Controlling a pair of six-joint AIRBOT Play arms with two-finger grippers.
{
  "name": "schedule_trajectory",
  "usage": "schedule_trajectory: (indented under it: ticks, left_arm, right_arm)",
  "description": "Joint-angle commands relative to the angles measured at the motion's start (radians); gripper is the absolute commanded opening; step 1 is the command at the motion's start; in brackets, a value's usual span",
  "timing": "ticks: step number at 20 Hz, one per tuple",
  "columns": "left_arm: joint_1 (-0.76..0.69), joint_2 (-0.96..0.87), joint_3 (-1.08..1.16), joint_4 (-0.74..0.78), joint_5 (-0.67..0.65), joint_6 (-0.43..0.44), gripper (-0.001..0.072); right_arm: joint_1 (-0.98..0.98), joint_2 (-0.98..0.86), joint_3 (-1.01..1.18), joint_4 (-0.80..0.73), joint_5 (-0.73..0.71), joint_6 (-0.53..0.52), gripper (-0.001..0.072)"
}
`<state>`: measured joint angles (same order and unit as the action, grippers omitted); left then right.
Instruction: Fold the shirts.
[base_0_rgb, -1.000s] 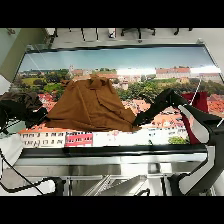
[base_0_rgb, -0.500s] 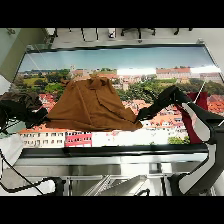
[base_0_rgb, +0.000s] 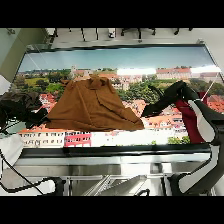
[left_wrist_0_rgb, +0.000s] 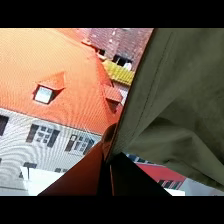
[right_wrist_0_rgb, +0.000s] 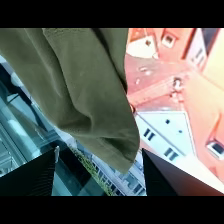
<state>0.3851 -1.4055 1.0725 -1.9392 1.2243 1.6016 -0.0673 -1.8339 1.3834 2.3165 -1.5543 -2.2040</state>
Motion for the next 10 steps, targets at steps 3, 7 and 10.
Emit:
schedule_trajectory:
  ticks: [3, 7, 10]
  left_arm:
    - [0.0, 0.001, 0.001, 0.0, -0.002, -0.006, 0.0016]
    - [0.0, 0.001, 0.001, 0.0, -0.001, -0.006, 0.0015]
    - [0.0, 0.001, 0.001, 0.0, 0.002, -0.006, 0.0015]
  right_arm:
    - [0.001, -0.015, 0.009, 0.01, 0.016, -0.015, 0.0601]
    - [0.002, -0.076, 0.009, 0.01, 0.017, -0.01, 0.0601]
    - [0.002, -0.102, 0.009, 0.011, 0.017, -0.01, 0.0601]
